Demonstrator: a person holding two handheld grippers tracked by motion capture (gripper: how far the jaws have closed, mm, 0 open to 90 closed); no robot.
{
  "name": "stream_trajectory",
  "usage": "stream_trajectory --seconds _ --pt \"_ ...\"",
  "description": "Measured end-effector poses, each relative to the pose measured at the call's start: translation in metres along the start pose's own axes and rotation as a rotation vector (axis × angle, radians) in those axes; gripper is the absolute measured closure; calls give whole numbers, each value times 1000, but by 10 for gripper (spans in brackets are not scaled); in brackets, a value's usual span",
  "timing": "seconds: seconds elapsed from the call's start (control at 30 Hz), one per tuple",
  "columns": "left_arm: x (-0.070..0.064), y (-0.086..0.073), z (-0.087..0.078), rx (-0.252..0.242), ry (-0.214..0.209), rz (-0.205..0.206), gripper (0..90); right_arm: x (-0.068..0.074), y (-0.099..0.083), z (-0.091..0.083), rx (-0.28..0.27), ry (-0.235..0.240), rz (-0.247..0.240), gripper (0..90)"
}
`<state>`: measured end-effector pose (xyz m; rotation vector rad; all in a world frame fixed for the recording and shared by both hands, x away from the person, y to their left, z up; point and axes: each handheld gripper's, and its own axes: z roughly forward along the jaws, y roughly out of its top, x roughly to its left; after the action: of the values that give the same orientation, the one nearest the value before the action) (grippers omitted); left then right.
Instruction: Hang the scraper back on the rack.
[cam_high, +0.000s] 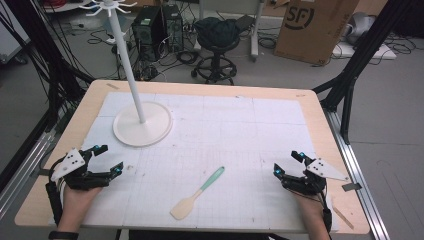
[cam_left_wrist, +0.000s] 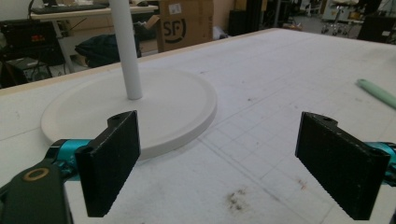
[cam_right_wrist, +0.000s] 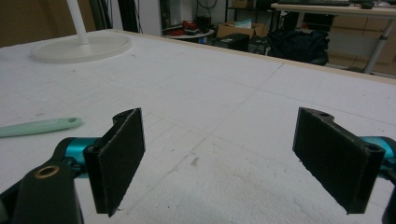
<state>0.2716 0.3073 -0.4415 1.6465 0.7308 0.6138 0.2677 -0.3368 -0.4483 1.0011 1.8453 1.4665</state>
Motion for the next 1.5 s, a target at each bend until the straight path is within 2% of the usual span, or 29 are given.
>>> stream_trajectory --seconds 0.1,0.23,0.4,0.5,0.57,0.7,0.93,1.13,1.2,1.3,1.5 --pt "-10 10 4 -18 -26 -14 151 0 0 0 -3 1 -2 160" --pt "-31 22 18 -6 -77 -36 150 0 0 0 -3 2 -2 160" --pt "-62 32 41 41 -133 -7 151 0 0 0 -2 3 -3 160" --pt "-79 35 54 74 -178 -12 152 0 0 0 -3 2 -2 160" --pt "-90 36 62 94 -197 -7 152 0 0 0 -2 3 -3 160" --pt "-110 37 77 135 -235 -23 158 0 0 0 -2 3 -3 160" --pt "-139 35 95 194 -257 -2 177 0 0 0 -1 3 -2 160" --pt "-166 31 110 268 -274 18 180 0 0 0 -1 4 -3 160" --pt "-174 29 114 291 -282 28 208 1 0 0 -3 5 -1 160" --pt "-182 26 119 332 -300 36 259 1 0 0 -1 6 -4 160" --pt "-193 22 128 377 -284 35 276 0 0 0 0 8 -4 160"
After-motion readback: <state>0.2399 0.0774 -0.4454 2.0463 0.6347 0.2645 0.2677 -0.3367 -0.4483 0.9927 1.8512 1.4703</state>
